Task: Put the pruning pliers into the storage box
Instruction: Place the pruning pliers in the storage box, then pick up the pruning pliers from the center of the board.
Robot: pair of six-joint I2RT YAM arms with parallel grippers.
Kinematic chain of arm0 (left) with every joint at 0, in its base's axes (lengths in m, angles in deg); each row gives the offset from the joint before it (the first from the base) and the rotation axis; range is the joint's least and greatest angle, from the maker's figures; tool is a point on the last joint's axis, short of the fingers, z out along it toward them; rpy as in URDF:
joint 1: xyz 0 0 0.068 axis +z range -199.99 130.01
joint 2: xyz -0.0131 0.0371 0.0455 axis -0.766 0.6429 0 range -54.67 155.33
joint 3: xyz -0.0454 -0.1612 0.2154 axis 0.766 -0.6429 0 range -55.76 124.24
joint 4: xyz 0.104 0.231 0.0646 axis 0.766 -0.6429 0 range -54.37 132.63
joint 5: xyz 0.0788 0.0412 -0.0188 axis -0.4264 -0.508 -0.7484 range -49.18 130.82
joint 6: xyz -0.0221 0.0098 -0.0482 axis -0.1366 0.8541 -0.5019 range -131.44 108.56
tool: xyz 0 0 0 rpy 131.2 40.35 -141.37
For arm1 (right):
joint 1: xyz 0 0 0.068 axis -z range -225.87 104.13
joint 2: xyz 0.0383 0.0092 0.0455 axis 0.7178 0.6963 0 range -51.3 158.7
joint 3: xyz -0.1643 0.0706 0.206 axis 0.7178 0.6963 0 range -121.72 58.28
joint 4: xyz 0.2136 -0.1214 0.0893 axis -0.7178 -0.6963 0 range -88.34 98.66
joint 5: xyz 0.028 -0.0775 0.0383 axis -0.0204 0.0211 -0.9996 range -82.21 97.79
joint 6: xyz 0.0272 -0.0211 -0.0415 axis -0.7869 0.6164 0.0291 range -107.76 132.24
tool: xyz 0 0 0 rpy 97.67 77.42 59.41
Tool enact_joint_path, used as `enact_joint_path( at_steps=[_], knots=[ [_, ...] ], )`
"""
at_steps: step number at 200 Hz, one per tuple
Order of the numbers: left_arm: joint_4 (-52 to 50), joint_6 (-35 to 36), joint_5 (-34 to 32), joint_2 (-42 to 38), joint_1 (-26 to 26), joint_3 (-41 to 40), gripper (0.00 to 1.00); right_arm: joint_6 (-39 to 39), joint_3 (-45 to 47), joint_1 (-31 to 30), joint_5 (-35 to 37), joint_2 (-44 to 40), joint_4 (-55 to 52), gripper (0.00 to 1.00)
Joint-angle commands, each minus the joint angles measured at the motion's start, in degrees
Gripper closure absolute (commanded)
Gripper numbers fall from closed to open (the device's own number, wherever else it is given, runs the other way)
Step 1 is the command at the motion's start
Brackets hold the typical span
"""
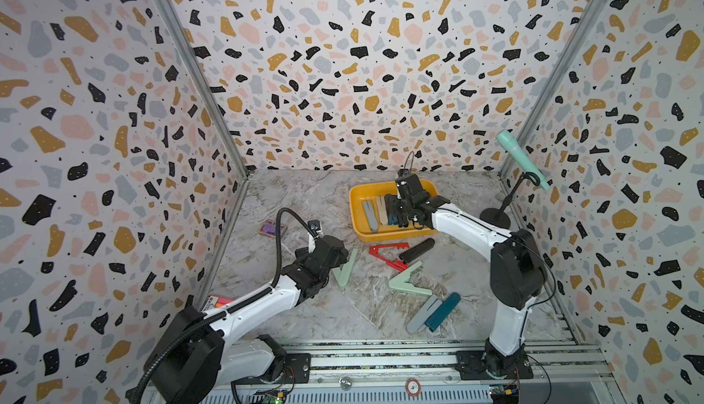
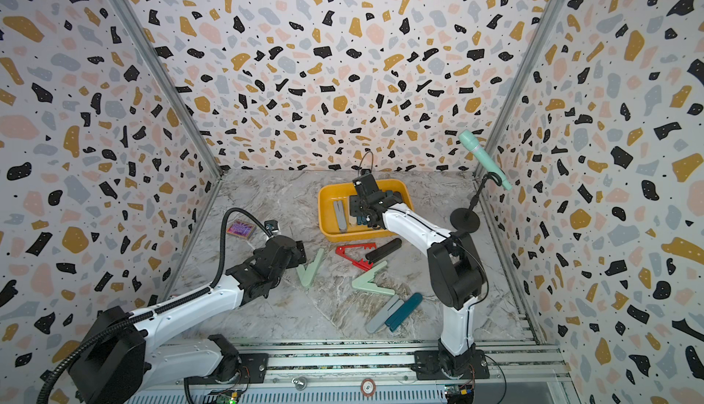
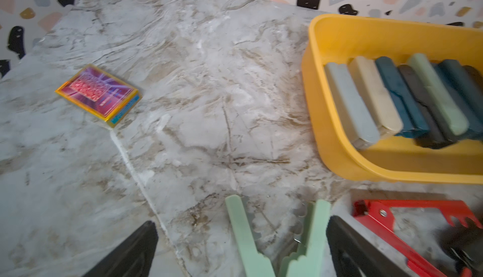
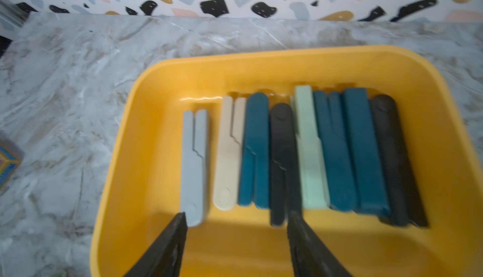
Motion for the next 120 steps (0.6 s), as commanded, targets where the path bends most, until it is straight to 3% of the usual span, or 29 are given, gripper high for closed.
enact_joint_path(
  at_steps=[1, 32, 60, 120],
  knots=[
    [5.9, 10.9, 6.2, -0.6, -3.6, 2.4, 0.00, -0.8, 8.9, 5.2, 0.1, -9.1, 7.2, 0.35],
    [2.7, 24.0, 10.6, 6.3, -13.2, 8.5, 0.01, -1.4, 19.7, 12.8, -3.8, -17.5, 11.4, 0.33],
    [-1.2, 29.5, 13.2, 16.1, -19.3, 13.3, 0.00, -1.4, 24.3, 18.0, -4.9, -22.0, 11.3, 0.33],
    [-2.1, 36.3, 18.0, 23.0, -22.6, 16.2, 0.00, -0.9, 30.7, 24.6, -7.2, -26.9, 12.3, 0.32]
  ],
)
